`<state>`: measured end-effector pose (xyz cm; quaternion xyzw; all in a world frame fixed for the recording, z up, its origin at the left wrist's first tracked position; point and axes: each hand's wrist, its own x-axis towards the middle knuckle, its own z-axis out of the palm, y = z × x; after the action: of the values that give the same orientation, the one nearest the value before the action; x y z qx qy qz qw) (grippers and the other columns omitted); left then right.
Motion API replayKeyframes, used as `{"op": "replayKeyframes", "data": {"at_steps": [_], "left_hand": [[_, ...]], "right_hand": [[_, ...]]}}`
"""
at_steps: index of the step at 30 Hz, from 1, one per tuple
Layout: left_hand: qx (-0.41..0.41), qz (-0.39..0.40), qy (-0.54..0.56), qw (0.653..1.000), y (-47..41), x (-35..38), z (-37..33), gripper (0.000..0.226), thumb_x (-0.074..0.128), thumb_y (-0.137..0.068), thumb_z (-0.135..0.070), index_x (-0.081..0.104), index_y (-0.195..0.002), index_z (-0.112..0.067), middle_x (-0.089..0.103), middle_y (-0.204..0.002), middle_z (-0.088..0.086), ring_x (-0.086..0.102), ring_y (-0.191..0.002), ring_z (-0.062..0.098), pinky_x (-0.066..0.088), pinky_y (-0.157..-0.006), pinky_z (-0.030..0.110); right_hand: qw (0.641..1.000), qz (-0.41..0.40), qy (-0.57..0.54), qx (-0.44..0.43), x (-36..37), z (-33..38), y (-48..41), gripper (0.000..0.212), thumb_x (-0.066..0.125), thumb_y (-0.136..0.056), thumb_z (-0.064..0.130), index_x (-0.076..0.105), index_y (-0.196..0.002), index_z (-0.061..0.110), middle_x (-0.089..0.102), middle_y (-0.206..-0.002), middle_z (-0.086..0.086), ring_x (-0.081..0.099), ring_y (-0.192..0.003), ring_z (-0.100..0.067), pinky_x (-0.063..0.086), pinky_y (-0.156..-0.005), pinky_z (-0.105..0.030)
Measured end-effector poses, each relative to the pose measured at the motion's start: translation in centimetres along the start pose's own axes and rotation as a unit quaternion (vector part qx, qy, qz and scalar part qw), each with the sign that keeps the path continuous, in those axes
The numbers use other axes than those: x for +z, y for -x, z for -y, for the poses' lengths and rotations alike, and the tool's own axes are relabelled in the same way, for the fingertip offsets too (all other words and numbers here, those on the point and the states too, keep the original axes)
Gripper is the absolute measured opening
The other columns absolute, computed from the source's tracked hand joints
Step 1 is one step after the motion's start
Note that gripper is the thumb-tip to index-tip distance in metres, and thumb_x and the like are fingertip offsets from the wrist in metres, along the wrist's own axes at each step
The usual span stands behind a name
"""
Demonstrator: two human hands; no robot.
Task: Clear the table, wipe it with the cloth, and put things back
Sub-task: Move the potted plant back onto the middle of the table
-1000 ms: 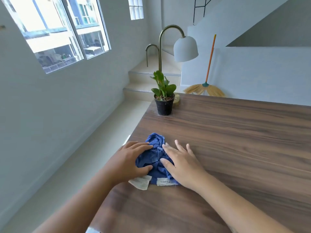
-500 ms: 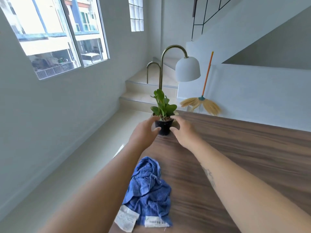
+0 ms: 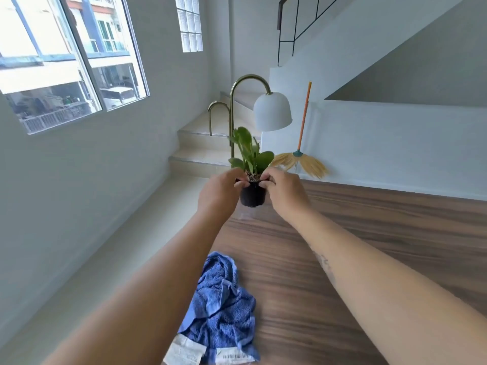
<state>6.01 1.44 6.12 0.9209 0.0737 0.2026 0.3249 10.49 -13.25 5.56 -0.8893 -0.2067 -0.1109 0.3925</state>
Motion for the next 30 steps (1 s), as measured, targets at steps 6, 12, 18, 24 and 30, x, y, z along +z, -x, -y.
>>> {"op": "replayKeyframes", "data": {"at_steps": [6, 12, 18, 24, 30], "left_hand": [[0.042, 0.023, -0.014, 0.999, 3.2, 1.7, -5.6, 0.009, 0.057, -0.091, -0.029, 0.065, -0.095, -0.026, 0.066, -0.09, 0.0, 0.06, -0.077, 0.022, 0.053, -0.068, 0.039], [0.114, 0.075, 0.008, 0.991, 8.9, 7.6, -12.0, 0.009, 0.055, -0.093, -0.029, 0.062, -0.094, -0.025, 0.066, -0.083, 0.001, 0.059, -0.069, 0.023, 0.053, -0.06, 0.038], [0.158, 0.131, 0.034, 0.978, 13.8, 12.7, -18.4, 0.011, 0.052, -0.092, -0.032, 0.061, -0.094, -0.026, 0.063, -0.081, 0.005, 0.057, -0.074, 0.026, 0.052, -0.063, 0.038], [0.19, 0.162, 0.023, 0.968, 17.4, 16.8, -22.4, 0.016, 0.048, -0.095, -0.034, 0.061, -0.098, -0.025, 0.06, -0.086, 0.006, 0.054, -0.084, 0.025, 0.047, -0.063, 0.035], [0.214, 0.15, 0.021, 0.965, 19.5, 19.2, -24.3, 0.017, 0.048, -0.095, -0.031, 0.063, -0.1, -0.024, 0.059, -0.083, 0.006, 0.052, -0.086, 0.025, 0.049, -0.063, 0.036]], "right_hand": [[0.999, -0.044, 0.007, 0.016, -5.6, -2.1, 3.9, 0.006, 0.062, -0.09, 0.017, 0.063, -0.089, 0.023, 0.069, -0.088, 0.001, 0.063, -0.082, -0.018, 0.052, -0.071, -0.035], [0.992, -0.083, 0.038, 0.09, -12.7, -6.9, 12.1, 0.005, 0.061, -0.09, 0.021, 0.064, -0.089, 0.024, 0.071, -0.091, 0.005, 0.064, -0.087, -0.018, 0.053, -0.079, -0.042], [0.979, -0.138, 0.056, 0.142, -19.3, -10.8, 19.0, 0.005, 0.062, -0.09, 0.017, 0.067, -0.091, 0.019, 0.072, -0.09, 0.004, 0.066, -0.087, -0.018, 0.052, -0.078, -0.038], [0.97, -0.147, 0.039, 0.187, -23.1, -14.2, 23.7, 0.009, 0.063, -0.09, 0.012, 0.067, -0.092, 0.02, 0.071, -0.098, 0.008, 0.065, -0.095, -0.008, 0.045, -0.072, -0.018], [0.964, -0.152, 0.048, 0.212, -24.7, -16.9, 26.0, 0.008, 0.064, -0.091, 0.016, 0.065, -0.093, 0.024, 0.071, -0.102, 0.008, 0.065, -0.098, -0.011, 0.049, -0.079, -0.03]]}}
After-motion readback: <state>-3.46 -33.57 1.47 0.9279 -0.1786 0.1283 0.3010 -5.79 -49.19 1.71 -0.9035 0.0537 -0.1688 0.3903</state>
